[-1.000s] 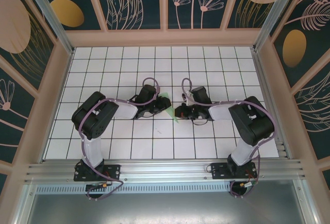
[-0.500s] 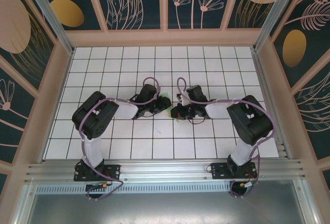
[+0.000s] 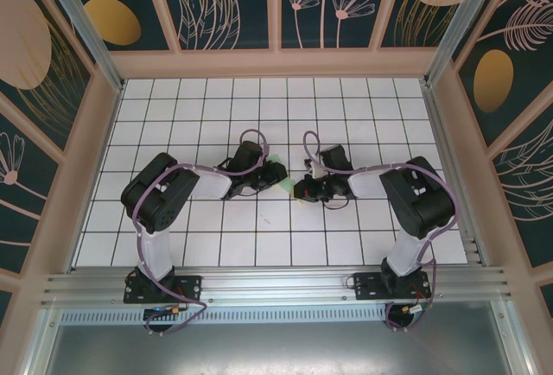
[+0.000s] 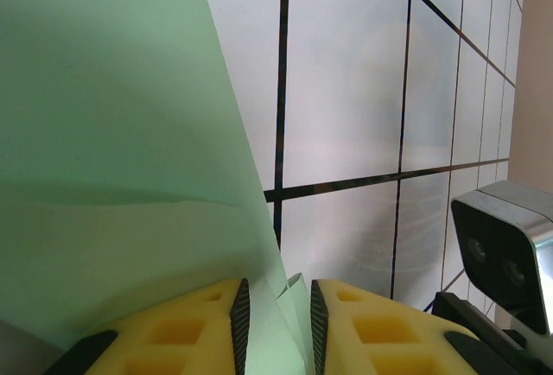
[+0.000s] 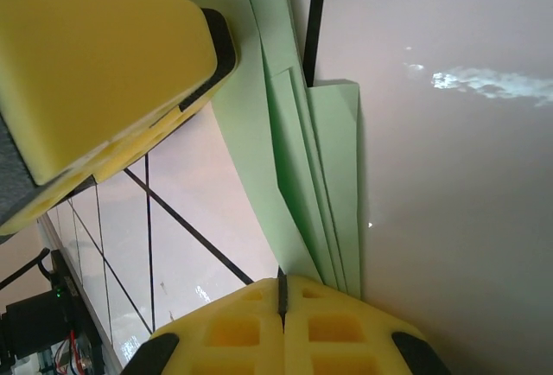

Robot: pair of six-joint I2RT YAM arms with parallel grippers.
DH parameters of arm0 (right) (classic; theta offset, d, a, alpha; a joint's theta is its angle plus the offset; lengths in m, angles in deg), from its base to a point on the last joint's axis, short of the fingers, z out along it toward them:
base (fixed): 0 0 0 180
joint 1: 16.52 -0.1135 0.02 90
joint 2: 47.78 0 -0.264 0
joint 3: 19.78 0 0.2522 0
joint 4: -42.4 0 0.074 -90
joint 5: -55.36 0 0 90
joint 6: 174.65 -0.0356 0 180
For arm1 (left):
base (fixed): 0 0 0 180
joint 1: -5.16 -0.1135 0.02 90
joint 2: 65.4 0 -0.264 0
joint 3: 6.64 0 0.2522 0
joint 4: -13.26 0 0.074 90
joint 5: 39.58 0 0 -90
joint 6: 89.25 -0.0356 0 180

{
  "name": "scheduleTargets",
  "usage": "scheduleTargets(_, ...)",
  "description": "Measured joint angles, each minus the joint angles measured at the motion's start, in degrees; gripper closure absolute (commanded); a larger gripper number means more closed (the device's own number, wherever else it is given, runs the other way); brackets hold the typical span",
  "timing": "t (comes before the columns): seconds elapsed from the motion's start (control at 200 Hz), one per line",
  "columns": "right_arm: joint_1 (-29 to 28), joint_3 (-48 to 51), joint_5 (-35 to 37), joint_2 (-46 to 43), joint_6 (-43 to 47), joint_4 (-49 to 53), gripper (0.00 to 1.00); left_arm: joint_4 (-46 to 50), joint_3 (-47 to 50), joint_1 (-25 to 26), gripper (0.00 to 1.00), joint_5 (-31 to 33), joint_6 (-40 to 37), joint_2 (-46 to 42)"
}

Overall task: Fold a paper plane with a square sheet of paper (pick it up from the middle)
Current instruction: Fold the wing for the fifth time at the center of the table.

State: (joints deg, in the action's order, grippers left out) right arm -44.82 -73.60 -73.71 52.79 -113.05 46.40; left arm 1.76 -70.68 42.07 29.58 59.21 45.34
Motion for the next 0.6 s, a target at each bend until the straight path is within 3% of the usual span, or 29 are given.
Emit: scheduleTargets(0.6, 4.22, 0.81, -9.84, 4.02, -1.92, -4.44, 1.0, 0.0, -2.36, 0.0, 0.65, -1.92, -1.51, 1.51)
